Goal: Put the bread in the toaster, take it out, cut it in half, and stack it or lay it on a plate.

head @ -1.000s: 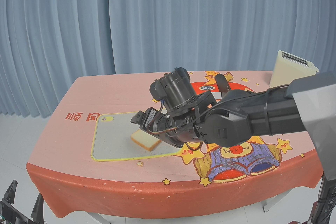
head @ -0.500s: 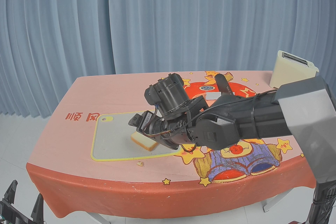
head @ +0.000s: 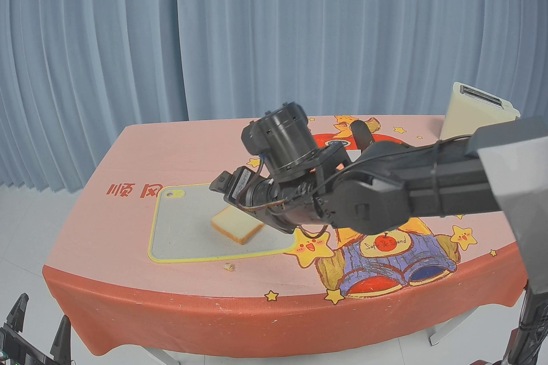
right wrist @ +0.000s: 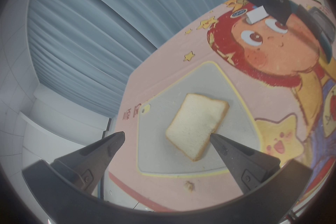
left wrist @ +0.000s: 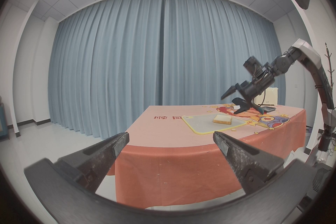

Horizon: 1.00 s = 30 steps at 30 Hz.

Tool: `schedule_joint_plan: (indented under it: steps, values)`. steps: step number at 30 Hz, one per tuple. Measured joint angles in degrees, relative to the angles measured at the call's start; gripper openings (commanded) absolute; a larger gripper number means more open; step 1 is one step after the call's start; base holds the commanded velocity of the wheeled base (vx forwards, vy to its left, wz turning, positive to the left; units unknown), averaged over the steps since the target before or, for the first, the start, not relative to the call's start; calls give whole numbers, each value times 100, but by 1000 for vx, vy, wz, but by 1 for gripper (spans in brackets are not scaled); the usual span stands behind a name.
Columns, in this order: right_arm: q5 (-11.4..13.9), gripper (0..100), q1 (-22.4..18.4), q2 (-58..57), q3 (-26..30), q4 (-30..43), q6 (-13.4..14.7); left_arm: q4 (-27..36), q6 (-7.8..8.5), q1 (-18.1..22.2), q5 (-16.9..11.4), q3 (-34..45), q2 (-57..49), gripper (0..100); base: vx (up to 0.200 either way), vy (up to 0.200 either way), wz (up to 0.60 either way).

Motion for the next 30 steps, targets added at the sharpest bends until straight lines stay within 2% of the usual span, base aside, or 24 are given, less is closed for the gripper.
schedule_joint_plan:
  steps: [5,12,16,21,23,27,30]
  values:
    - [-30,100,-29,-807,489,-11,-59,0,0,2,0,0,0,100,0,0,0]
    - [-49,100,-77,-2015,1626,-491,-291,0,-1,2,0,0,0,100,0,0,0]
    - [-46,100,-162,-2619,2406,-1137,-521,0,0,2,0,0,0,100,0,0,0]
    - [-13,100,-388,-3246,3263,-2416,-742,0,-1,5,0,0,0,100,0,0,0]
    - [-2,100,-496,-3462,3573,-2748,-945,0,0,5,2,0,0,100,0,0,0]
    - [-33,100,-683,-3817,3995,-3049,-1648,2,0,5,0,0,0,100,0,0,0]
    - [-46,100,-794,-4068,4161,-3098,-1949,2,0,5,0,0,0,100,0,0,0]
